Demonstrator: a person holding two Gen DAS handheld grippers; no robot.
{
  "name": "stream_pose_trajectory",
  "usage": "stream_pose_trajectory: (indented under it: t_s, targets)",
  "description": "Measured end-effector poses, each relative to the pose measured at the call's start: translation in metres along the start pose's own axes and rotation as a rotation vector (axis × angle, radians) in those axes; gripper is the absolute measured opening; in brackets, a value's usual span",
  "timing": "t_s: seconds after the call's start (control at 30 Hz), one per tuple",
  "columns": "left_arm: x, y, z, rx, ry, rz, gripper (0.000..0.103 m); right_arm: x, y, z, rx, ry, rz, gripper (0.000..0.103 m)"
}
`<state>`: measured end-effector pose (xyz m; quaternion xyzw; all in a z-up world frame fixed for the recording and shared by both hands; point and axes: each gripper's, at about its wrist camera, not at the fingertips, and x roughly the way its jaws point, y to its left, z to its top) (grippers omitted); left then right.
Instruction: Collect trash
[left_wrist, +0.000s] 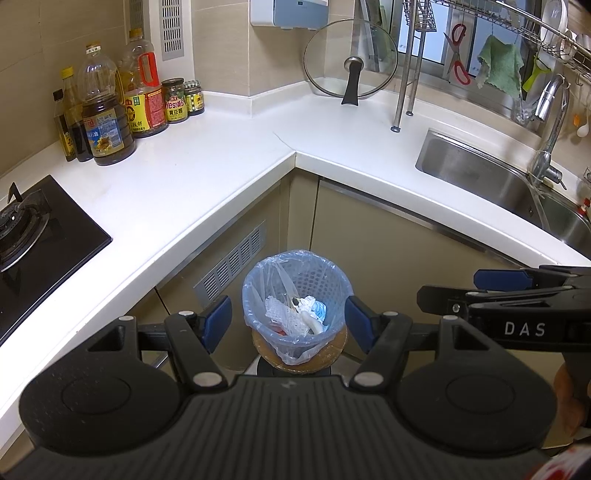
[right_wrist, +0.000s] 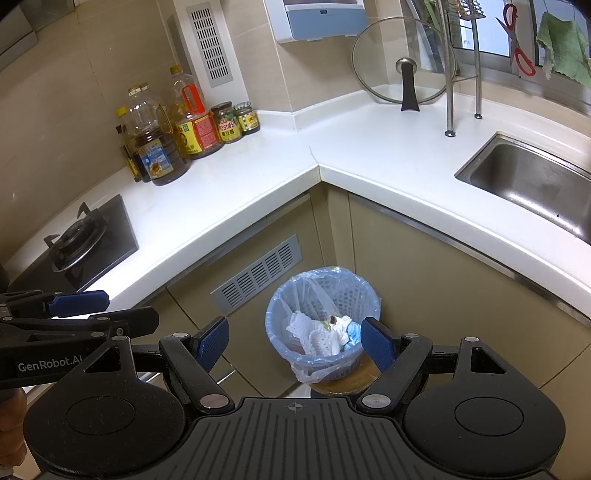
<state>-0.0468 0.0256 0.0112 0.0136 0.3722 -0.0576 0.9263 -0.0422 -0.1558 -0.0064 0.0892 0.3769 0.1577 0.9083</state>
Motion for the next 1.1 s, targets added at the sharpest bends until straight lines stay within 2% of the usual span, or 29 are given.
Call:
stream_pose_trajectory:
  t_s: [0.77,1.1]
  targets:
    - [0.001,0.0,0.0,0.001,0.0,-0.002,0.065,0.001,0.002,0.0,-0.001,-0.001,0.0,0.078]
    - [0.011,-0.005,0.015,-0.003,-0.002,0.012,0.066,0.006,-0.004,0.005,-0.002,0.005,0.006,0.078]
